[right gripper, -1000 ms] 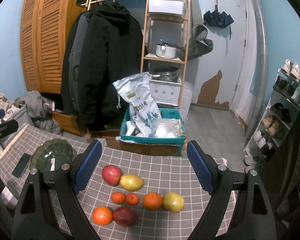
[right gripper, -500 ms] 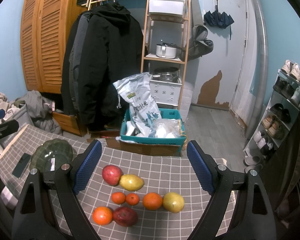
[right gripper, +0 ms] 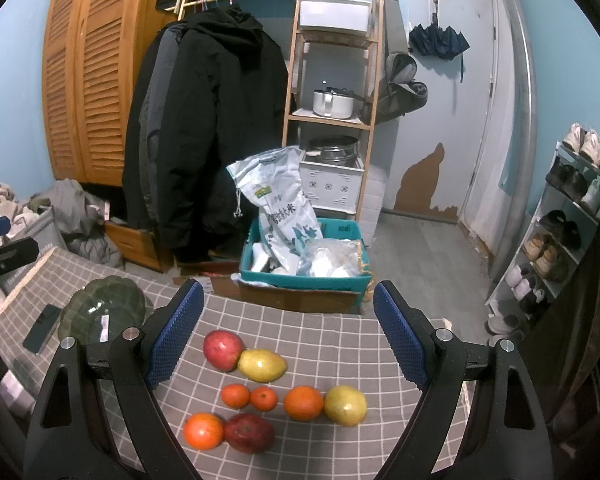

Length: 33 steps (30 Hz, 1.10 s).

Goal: Organize fruits
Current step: 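Grasp the large orange with the left tool while the right tool grasps the red pomegranate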

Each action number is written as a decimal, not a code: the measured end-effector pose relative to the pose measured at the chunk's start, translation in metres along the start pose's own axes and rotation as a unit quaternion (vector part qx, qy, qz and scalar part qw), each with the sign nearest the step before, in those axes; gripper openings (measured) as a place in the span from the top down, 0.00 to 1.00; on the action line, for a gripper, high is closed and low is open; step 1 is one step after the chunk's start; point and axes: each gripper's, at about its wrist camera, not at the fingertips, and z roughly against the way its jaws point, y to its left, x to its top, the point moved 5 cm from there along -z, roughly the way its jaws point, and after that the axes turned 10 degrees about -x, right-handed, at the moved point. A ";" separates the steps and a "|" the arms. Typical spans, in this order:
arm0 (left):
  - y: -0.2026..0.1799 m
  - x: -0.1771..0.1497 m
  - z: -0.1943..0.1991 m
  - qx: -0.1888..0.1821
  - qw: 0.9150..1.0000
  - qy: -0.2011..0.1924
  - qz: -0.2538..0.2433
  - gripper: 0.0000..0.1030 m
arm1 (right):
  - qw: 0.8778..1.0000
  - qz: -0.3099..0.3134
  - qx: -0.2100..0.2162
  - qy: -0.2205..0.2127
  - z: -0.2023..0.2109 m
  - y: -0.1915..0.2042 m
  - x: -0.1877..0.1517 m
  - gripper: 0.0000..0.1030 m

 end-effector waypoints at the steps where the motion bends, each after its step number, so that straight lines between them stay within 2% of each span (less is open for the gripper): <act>1: -0.001 -0.001 0.001 0.000 1.000 0.001 -0.001 0.01 | 1.000 0.000 0.000 0.000 0.000 0.000 0.000 0.17; 13: -0.003 -0.011 -0.010 0.000 1.000 0.017 0.001 0.01 | 1.000 0.000 -0.003 0.010 -0.001 0.004 -0.002 0.17; 25: -0.012 -0.032 -0.044 -0.020 0.997 0.078 0.012 0.01 | 0.997 0.003 -0.018 0.069 -0.027 -0.009 -0.031 0.17; 33: -0.022 -0.057 -0.070 -0.034 0.990 0.133 0.012 0.01 | 0.990 0.011 -0.013 0.136 -0.051 -0.008 -0.065 0.17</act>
